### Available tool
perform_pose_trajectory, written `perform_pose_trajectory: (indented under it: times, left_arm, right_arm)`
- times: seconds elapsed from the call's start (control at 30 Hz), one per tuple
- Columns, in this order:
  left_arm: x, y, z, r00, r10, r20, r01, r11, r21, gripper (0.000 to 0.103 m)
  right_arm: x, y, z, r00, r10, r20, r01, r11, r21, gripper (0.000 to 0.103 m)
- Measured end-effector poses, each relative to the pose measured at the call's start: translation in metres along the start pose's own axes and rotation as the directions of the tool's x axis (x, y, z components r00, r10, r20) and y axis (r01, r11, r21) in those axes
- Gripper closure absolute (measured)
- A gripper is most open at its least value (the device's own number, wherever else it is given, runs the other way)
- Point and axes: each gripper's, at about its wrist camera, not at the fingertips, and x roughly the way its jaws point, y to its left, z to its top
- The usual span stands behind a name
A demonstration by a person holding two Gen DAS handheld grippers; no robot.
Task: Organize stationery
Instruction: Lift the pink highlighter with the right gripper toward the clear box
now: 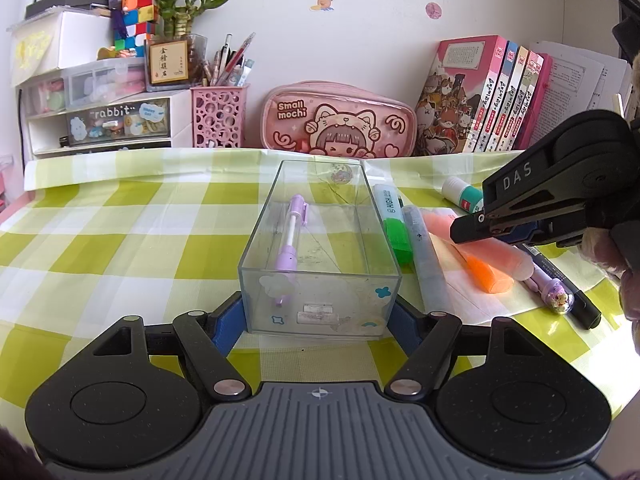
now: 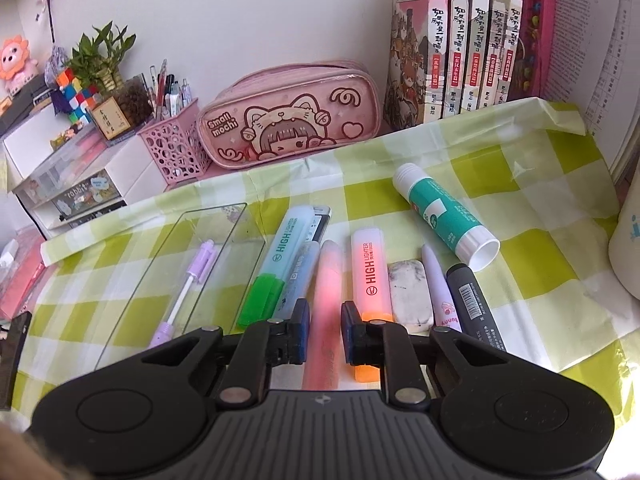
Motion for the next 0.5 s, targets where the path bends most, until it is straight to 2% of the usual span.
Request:
perform_pose_trajectory:
  times: [0.5]
  left_arm:
    - [0.002, 0.000, -0.001, 1.000, 0.004, 0.005, -0.004, 1.000, 0.018, 0.030]
  right_arm:
    - [-0.031, 0.006, 0.016, 0.990, 0.117, 0.074, -0.123, 0.989, 0.082, 0.083]
